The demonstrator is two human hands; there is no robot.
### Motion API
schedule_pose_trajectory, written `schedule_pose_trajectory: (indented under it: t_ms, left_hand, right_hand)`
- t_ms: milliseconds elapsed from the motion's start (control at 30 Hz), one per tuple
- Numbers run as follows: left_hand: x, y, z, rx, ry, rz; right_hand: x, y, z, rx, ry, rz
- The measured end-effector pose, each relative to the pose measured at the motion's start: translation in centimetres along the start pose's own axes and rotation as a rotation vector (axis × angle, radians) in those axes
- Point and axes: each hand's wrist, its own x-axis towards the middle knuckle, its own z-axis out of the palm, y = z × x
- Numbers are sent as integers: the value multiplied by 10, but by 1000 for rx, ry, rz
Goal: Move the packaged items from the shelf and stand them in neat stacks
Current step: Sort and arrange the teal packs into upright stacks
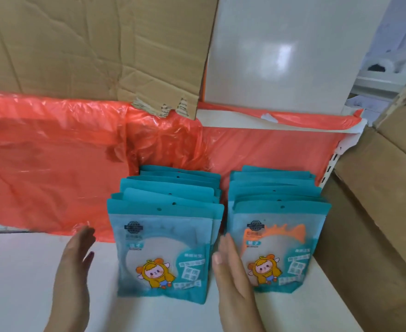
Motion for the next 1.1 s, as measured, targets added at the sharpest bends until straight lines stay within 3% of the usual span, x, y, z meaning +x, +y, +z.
schedule_pose_trajectory:
  t_ms: [67,267,500,967,1100]
  left_hand:
    - [5,23,21,8,-121,-8]
    - [11,36,63,-16,-411,-27]
    - [22,26,69,-210,-358,-164]
    - [20,5,78,-272,-195,-18]
    - [28,3,74,-290,-240,-19]
  right_hand:
    - [23,-12,16,15,-3,78]
    - [64,-15,41,67,171,91]
    - [85,-26,49,114,169,68]
    - [97,-17,47,77,216,23]
    - [90,-10,46,37,261,5]
